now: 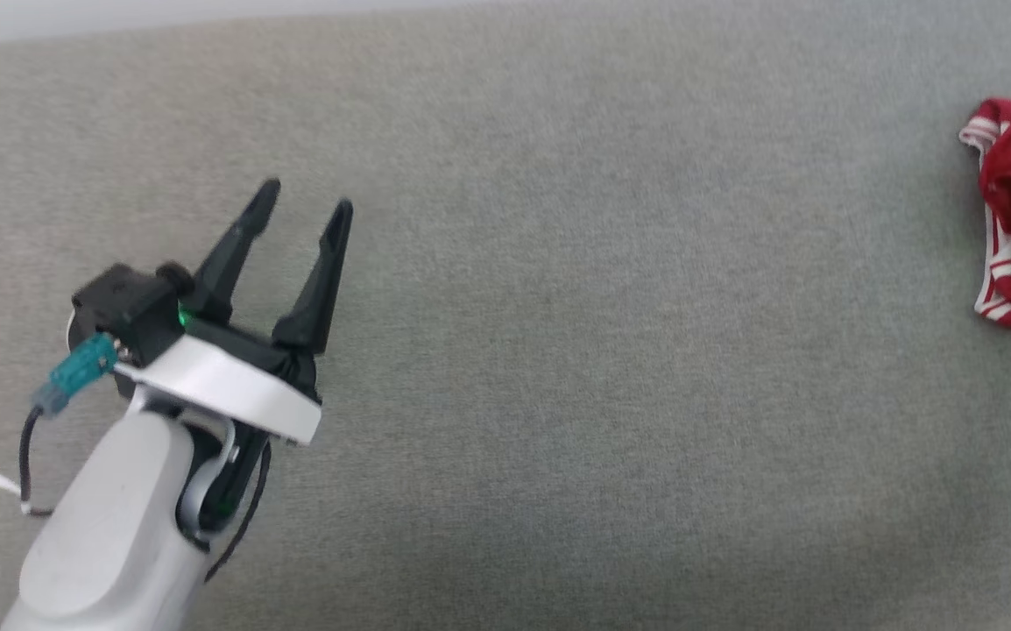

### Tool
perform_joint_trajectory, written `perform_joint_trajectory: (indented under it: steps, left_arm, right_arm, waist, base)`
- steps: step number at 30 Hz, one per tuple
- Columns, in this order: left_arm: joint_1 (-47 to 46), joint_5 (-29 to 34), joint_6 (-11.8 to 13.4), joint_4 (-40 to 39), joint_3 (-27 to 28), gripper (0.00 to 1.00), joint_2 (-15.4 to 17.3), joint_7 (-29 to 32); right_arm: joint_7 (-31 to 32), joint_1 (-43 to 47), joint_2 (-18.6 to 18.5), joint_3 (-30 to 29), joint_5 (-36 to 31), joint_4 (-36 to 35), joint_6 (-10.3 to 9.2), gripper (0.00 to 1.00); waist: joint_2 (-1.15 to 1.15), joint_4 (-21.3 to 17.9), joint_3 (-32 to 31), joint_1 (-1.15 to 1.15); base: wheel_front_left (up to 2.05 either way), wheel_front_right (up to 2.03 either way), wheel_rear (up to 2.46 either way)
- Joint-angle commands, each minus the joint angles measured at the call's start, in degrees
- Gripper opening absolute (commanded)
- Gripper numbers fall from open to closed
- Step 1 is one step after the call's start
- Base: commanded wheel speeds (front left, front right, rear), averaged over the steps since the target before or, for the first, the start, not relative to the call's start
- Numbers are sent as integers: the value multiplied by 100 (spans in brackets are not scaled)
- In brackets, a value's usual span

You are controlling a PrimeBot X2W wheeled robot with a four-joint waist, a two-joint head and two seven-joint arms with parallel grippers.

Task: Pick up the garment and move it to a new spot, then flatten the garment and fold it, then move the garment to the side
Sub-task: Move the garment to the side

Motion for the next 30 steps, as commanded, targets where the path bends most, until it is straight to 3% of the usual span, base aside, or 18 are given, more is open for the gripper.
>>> perform_joint_trajectory:
  steps: [1,12,19,30]
  left_arm:
    - [195,102,-7,-54,51,100,0,-26]
    - [1445,503,139,-281,1076,100,-21,-26]
    - [2277,736,181,-539,1767,100,-126,-26]
    - [3158,949,80,-723,2435,100,-319,-26]
  right_arm:
    - [-115,188,51,65,80,-149,-5,100]
    - [-819,1599,392,161,498,-1290,-5,100]
    - [-1388,2671,662,-148,378,-1908,-5,100]
    - [-1739,4097,1185,-577,45,-2668,-5,100]
  waist:
    - [0,138,-229,0]
    - [0,380,-1021,0]
    - [0,443,-1369,0]
    - [0,452,-1693,0]
  base:
    - [0,0,0]
    - [0,0,0]
    - [0,0,0]
    - [0,0,0]
